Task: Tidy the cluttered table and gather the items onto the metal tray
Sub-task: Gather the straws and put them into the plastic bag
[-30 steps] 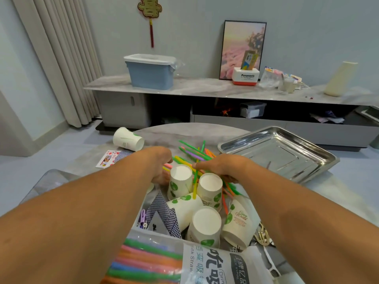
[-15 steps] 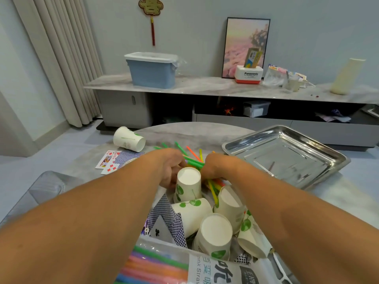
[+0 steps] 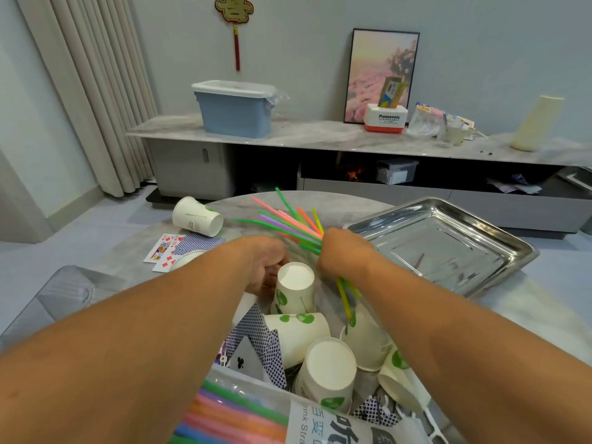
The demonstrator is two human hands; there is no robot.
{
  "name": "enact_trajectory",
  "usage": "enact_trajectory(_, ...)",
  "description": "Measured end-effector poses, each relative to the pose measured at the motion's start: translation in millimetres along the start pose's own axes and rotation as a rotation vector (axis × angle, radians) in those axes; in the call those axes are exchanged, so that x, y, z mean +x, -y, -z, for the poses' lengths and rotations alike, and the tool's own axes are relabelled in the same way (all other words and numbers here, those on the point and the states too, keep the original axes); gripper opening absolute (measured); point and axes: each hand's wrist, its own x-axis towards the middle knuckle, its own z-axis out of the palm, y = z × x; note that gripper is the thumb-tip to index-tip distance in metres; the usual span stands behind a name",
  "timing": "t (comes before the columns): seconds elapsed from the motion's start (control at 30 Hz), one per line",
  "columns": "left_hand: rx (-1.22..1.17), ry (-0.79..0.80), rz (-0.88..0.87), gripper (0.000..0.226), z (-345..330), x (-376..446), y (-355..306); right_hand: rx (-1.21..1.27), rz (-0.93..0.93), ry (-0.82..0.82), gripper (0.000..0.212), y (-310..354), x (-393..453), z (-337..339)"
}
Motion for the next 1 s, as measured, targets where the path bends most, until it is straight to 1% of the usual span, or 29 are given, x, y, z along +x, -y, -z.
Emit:
enact_trajectory(0.07,0.034,-0.027,-0.014,0.026,-0.2,-1.5,1.7,-0.004,-0.059,0.022,0.028,-10.4,1.4,-2.1)
enact_trajectory(0.13,0.059,-0.038,-0.021,0.023,-1.4,-2.9,2.7,-0.043,-0.113,0.075,0.031,-19.8,1.4,-7.5)
enact_trajectory(0.2,0.070,-0.030,-0.020,0.018,-3.7,-3.5,3.5,-0.053,-0.142,0.102,0.028,-26.1,2.7,-12.6)
enact_trajectory(0.3,0.077,-0.032,-0.018,0.017,-6.6,-5.5,3.9,-0.051,-0.147,0.085,0.021,-28.0,5.9,-10.0)
enact_trajectory(0.47,0.060,-0.006,-0.036,0.014,-8.7,-13.5,2.0,0.003,-0.129,0.190,0.033,-27.2,2.2,-5.2)
enact_trajectory(0.53,0.058,-0.005,-0.053,0.012,-10.3,-19.4,0.2,0.045,-0.101,0.172,0.027,-29.8,-1.9,-5.9)
enact_trajectory(0.6,0.005,-0.040,-0.107,0.012,-10.8,-26.8,-4.4,0.092,-0.069,0.111,0.023,-31.0,-7.3,2.2)
enact_trajectory(0.63,-0.051,-0.040,-0.151,0.017,-9.9,-29.5,-8.5,0.117,-0.051,0.067,0.024,-30.8,-9.4,10.4)
enact_trajectory(0.7,-0.184,0.011,-0.259,0.044,-6.7,-35.9,-19.9,0.200,-0.011,-0.038,0.024,-31.1,-14.4,33.5)
enact_trajectory(0.77,-0.301,0.065,-0.373,0.073,-3.0,-49.0,-34.1,0.380,0.037,-0.119,0.017,-30.2,-21.7,59.9)
enact_trajectory(0.83,-0.345,0.123,-0.480,0.089,-3.0,-70.9,-47.0,0.600,0.105,-0.180,0.008,-27.7,-34.1,84.7)
enact_trajectory(0.9,-0.316,0.173,-0.593,0.090,-8.8,-96.5,-57.0,0.743,0.170,-0.226,0.010,-23.7,-49.1,104.7)
enact_trajectory(0.97,-0.274,0.204,-0.704,0.080,-18.6,-122.1,-66.0,0.787,0.216,-0.250,0.012,-19.0,-63.7,118.9)
enact_trajectory(1.0,-0.259,0.209,-0.752,0.080,-24.2,-135.7,-69.7,0.780,0.237,-0.264,0.015,-16.8,-71.5,124.6)
